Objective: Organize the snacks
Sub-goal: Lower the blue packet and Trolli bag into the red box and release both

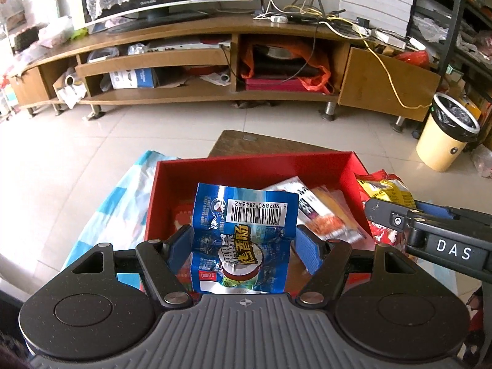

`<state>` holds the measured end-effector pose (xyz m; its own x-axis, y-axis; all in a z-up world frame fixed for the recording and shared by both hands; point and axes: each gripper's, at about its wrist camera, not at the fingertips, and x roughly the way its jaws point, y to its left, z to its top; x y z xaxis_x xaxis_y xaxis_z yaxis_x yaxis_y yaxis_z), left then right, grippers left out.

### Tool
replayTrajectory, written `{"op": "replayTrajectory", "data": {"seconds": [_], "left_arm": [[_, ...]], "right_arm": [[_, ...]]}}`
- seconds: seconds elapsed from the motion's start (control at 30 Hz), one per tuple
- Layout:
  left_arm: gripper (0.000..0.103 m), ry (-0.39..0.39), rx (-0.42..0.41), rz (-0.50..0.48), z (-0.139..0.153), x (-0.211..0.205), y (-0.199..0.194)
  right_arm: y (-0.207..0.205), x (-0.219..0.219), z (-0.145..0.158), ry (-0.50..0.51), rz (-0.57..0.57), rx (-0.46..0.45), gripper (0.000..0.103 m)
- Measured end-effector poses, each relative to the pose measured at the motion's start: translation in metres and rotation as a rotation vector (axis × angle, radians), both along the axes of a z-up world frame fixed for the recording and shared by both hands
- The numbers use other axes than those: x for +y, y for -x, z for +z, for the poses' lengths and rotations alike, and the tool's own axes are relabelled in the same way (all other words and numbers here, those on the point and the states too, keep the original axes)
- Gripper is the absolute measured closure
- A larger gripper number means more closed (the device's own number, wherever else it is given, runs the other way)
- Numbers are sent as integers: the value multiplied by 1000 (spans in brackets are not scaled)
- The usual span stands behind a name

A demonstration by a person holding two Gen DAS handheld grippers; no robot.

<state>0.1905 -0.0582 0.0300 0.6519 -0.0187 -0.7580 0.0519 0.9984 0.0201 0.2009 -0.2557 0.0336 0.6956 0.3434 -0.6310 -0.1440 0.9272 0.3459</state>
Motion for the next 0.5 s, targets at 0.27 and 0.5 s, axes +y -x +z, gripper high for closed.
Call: {"op": "replayTrajectory", "data": {"seconds": [0.27,0.5], "left_arm": [[26,-27,33,21,-15,2,-18],[26,-55,49,21,-22,5,-23]], "right_arm": [[-21,6,-19,19,2,34,49],[-30,18,-32,35,24,67,49]]}}
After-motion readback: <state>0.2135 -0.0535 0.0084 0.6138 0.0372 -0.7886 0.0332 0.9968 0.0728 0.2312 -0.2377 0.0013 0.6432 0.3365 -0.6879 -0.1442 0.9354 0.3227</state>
